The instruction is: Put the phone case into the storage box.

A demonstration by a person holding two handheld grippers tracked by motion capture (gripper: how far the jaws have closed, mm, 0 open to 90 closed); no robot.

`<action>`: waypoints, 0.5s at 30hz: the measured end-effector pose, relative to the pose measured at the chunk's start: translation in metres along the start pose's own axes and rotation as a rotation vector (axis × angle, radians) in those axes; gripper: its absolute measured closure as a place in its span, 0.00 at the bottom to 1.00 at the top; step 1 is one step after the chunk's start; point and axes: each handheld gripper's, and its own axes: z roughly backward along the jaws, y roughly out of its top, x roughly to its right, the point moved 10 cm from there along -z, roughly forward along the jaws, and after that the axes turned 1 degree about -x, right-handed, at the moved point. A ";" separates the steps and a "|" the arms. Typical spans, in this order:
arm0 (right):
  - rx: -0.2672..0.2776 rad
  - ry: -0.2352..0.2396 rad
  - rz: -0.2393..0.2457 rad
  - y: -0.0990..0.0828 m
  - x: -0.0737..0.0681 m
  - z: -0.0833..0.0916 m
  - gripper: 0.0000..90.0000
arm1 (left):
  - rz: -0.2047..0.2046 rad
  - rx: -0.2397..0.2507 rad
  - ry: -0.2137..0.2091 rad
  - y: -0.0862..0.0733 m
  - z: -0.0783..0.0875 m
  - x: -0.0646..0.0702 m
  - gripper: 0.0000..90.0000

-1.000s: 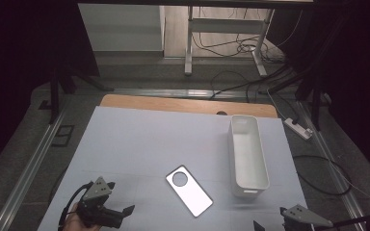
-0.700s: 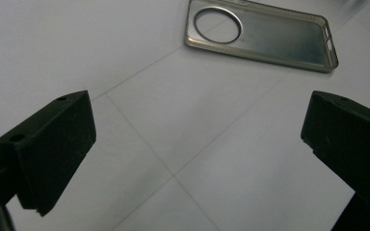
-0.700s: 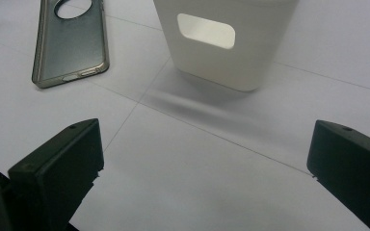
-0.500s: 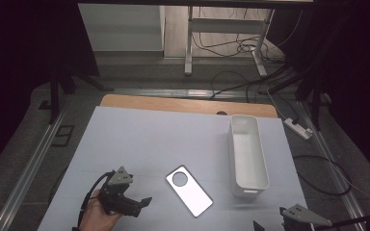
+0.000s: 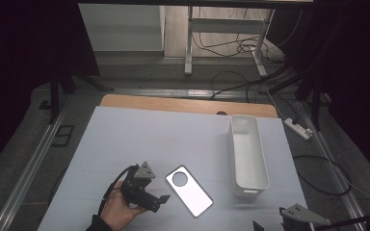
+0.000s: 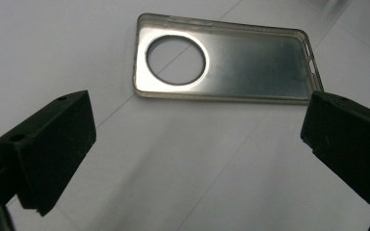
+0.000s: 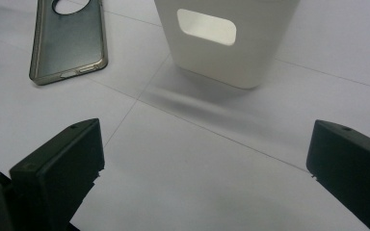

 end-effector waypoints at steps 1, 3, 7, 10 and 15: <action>0.000 0.000 0.000 0.000 0.000 0.000 0.00 | -0.008 -0.006 -0.002 0.003 -0.003 0.002 0.00; 0.000 0.001 0.000 0.000 0.000 0.000 0.00 | -0.018 -0.013 -0.007 0.005 -0.006 0.004 0.00; -0.005 0.001 0.000 0.000 0.000 -0.001 0.00 | -0.052 -0.038 -0.015 0.014 -0.018 0.011 0.04; -0.007 0.002 0.000 -0.001 0.000 -0.001 0.00 | -0.070 -0.041 -0.033 0.020 -0.025 0.018 0.15; -0.009 0.005 0.002 -0.001 0.000 -0.001 0.00 | -0.083 -0.049 -0.070 0.028 -0.034 0.027 0.43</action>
